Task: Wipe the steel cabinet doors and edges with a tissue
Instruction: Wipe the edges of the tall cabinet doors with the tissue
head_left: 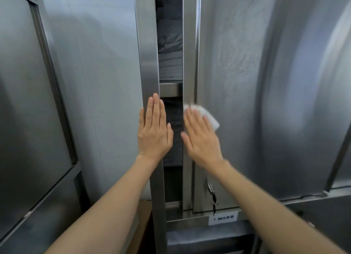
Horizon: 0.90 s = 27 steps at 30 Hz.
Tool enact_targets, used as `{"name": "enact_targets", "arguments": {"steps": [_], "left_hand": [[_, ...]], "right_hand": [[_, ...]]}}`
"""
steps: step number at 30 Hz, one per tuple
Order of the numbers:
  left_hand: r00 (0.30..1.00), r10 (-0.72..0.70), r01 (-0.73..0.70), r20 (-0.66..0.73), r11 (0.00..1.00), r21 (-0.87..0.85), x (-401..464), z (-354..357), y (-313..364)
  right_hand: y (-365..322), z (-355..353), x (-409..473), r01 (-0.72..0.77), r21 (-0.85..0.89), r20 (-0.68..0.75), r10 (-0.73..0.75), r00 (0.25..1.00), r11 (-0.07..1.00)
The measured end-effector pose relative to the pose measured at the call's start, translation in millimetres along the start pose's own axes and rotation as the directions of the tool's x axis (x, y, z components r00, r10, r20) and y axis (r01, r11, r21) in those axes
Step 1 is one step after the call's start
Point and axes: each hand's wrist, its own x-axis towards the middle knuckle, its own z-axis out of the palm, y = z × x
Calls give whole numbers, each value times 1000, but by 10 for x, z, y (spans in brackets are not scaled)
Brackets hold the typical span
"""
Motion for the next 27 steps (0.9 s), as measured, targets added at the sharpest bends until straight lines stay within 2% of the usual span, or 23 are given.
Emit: {"name": "enact_targets", "arguments": {"steps": [2,4,7,10,13,15,22,24,27], "left_hand": [[1000,1,-1,-2,1000,13,4,7,-6],[1000,-2,2,8,1000,24,-2,4,-7],[1000,-2,1,11,999,34,-5,-4,-6],[1000,0,0,4,1000,29,2,-10,-8],[1000,2,-2,3,1000,9,10,-11,-4],[1000,-4,4,10,1000,7,1,-8,-7],[1000,-10,10,10,1000,20,-8,-3,-10],[1000,-10,10,9,1000,15,-3,-6,-9],[1000,-5,5,21,1000,11,7,-7,-12]], "right_hand": [[149,-369,722,-8,5,-97,9,995,1000],[302,-697,1349,-22,5,-129,23,991,1000],[372,-864,1695,-37,8,-149,38,988,999],[207,-517,1129,-41,28,-179,45,983,999],[-51,1,107,-61,2,-94,61,994,998],[-113,153,-240,-59,-12,-32,59,998,998],[149,-417,948,-73,97,-162,88,983,993],[114,-285,780,-75,91,-164,89,982,993],[-122,154,-81,-102,74,-79,108,991,992]]}}
